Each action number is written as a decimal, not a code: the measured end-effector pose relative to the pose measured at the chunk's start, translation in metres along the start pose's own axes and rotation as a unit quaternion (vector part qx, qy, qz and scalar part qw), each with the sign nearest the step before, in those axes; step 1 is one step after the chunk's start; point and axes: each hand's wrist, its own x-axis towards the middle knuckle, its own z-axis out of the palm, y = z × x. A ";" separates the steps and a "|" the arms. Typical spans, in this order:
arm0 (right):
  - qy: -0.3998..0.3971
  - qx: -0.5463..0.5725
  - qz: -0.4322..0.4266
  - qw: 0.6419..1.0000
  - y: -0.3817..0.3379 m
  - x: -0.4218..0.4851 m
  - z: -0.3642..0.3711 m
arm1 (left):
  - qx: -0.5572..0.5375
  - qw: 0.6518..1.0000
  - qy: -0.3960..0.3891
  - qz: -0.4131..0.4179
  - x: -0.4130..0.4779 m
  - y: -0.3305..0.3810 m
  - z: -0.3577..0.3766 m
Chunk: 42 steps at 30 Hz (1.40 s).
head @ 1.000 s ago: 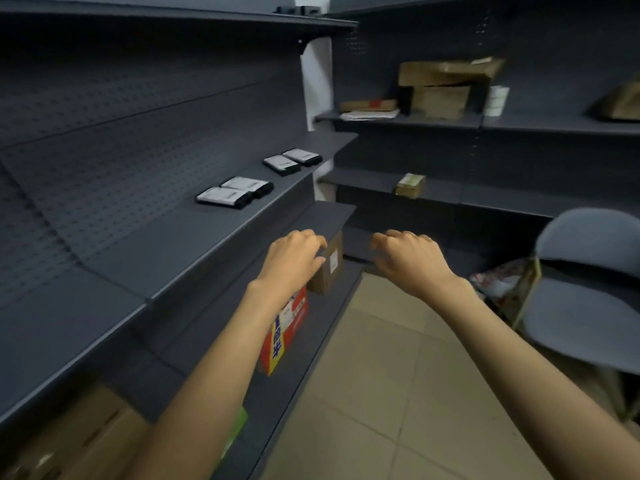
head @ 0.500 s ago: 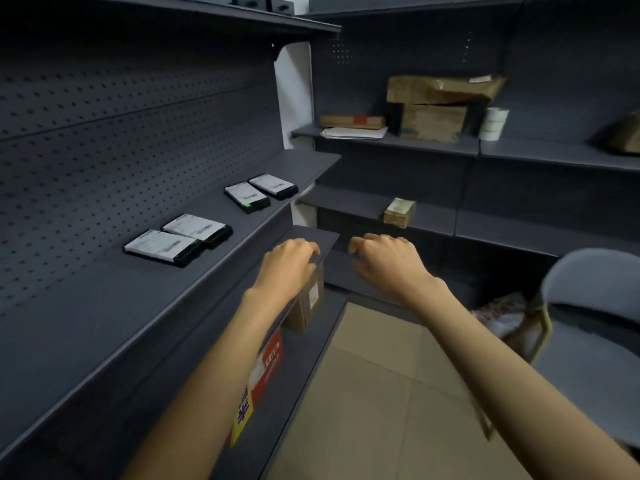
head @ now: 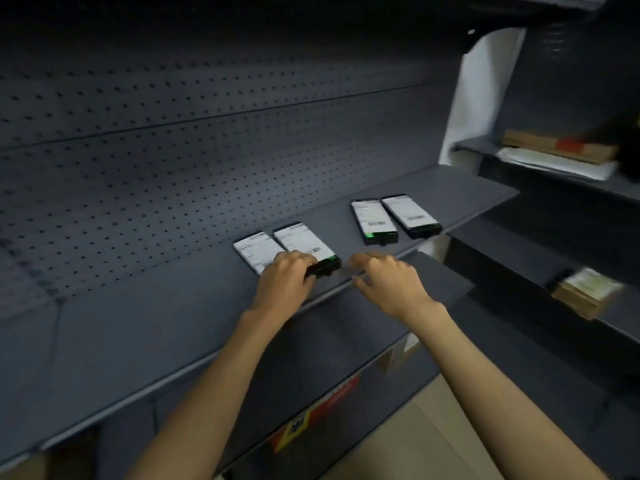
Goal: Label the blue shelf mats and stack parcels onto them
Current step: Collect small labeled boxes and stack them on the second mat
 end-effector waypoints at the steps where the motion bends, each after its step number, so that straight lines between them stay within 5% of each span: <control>1: -0.011 0.023 -0.018 1.000 -0.003 0.018 0.009 | 0.003 1.000 0.005 -0.030 0.001 -0.010 0.002; 11: -0.165 0.084 -0.118 0.976 -0.006 0.109 0.085 | -0.007 0.957 -0.073 -0.281 0.024 -0.029 0.049; 17: -0.198 0.091 -0.178 0.960 0.012 0.143 0.089 | 0.045 0.919 -0.010 -0.391 0.024 -0.008 0.056; 27: -0.139 0.183 -0.232 0.945 0.018 0.129 0.097 | 0.010 0.868 0.120 -0.482 0.001 0.030 0.056; 33: -0.149 0.276 -0.316 0.895 -0.015 0.096 0.088 | 0.023 0.790 0.257 -0.556 -0.063 0.058 0.053; 42: -0.229 0.338 -0.498 0.765 -0.102 -0.025 0.084 | 0.127 0.607 0.363 -0.695 -0.226 0.136 0.037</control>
